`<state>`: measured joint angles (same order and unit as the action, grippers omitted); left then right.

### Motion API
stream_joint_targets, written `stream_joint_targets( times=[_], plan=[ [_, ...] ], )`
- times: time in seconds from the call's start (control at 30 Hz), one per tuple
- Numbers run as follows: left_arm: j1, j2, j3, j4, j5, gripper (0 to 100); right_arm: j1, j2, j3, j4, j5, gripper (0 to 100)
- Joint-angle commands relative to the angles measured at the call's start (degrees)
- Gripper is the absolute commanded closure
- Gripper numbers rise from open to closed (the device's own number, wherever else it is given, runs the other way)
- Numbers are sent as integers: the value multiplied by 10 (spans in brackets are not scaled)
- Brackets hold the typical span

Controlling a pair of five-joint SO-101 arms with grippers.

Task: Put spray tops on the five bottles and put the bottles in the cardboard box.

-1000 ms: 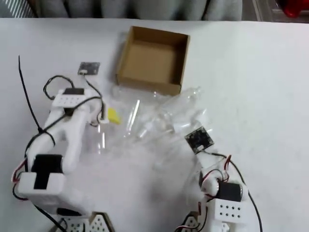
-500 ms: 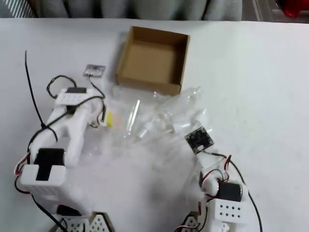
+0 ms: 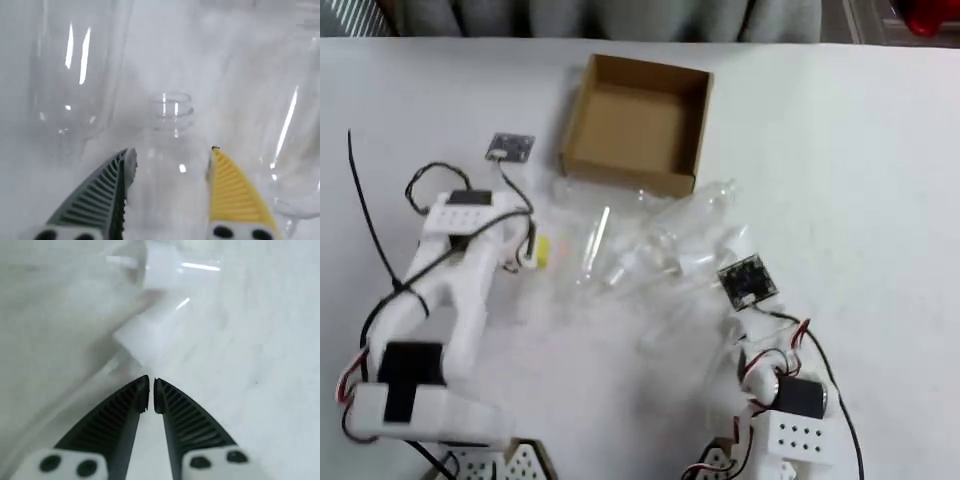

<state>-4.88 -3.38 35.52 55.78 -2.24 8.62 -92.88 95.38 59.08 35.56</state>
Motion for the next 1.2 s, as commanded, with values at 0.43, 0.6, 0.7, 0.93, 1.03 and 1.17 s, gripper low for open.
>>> stream_joint_targets(
  times=[0.43, 0.6, 0.7, 0.93, 1.03, 1.17],
  plan=[
    [37, -218, 124, -80, -4, 978, 41, 96, -358, 45, -60, 981],
    [36, -218, 125, -80, -4, 977, 4, 301, -480, 45, -133, 981],
    [36, -218, 127, -91, -4, 977, -32, 403, -545, 44, -191, 981],
    [-3, -218, 125, -97, -4, 976, -112, 606, -703, 43, -282, 980],
    [-12, -218, 123, -97, -4, 976, -131, 693, -771, 43, -306, 939],
    [-14, -218, 127, -113, -4, 976, -143, 815, -861, 43, -343, 850]
  ],
)
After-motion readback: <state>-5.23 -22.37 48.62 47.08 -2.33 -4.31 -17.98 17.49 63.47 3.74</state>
